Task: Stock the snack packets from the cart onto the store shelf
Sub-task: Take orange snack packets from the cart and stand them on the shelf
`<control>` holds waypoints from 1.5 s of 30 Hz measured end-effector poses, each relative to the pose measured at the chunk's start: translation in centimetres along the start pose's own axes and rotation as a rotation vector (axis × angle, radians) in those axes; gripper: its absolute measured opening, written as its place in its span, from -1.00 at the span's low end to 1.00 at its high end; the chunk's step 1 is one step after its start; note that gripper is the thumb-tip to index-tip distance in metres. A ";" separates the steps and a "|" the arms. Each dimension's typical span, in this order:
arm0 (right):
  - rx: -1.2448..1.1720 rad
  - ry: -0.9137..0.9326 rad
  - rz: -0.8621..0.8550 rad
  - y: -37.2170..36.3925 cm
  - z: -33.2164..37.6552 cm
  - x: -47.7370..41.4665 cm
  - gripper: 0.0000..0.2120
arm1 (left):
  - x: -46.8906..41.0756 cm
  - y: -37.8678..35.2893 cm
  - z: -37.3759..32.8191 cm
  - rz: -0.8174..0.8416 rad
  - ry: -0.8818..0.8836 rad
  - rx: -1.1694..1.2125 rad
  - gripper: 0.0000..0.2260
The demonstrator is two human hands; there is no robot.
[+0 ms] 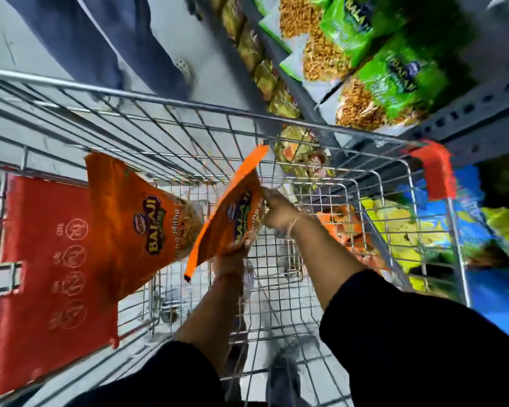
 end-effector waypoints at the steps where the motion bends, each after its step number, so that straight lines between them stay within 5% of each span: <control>1: -0.046 -0.045 -0.023 0.3 -0.6 1.4 -0.63 | 0.5 0.2 -0.7 0.037 -0.051 0.009 -0.66; 10: -0.577 0.018 -0.234 3.5 -2.3 15.6 -0.28 | 8.6 0.9 -7.6 0.509 -0.250 -0.139 -0.54; 18: -0.806 0.334 -0.730 9.5 -2.1 31.0 -0.40 | 22.7 -4.1 -13.6 0.453 -0.697 -0.094 -0.75; 23: -0.888 0.464 -1.072 13.4 -4.1 41.7 -0.39 | 32.4 -10.2 -16.5 0.762 -0.962 -0.171 -0.76; 28: -0.815 0.460 -1.413 15.5 -9.4 51.0 -0.44 | 40.3 -18.1 -15.0 1.020 -1.122 -0.410 -0.41; 30: -0.775 0.414 -1.532 15.8 -12.1 54.4 -0.44 | 43.2 -21.7 -13.0 1.163 -1.095 -0.462 -0.23; 36: -0.694 0.254 -1.766 16.8 -19.7 61.4 -0.39 | 49.2 -30.9 -7.6 1.334 -1.020 -0.507 -0.20; 45: -0.685 0.206 -1.808 18.2 -24.3 62.4 -0.37 | 50.7 -36.6 -4.6 1.351 -1.029 -0.494 -0.25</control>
Point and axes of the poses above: each hand's wrist, its own x-axis away from the middle knuckle, its own y-axis out of the back of the hand, z = x × y, the point moved 3 cm from there along -x, towards the middle knuckle
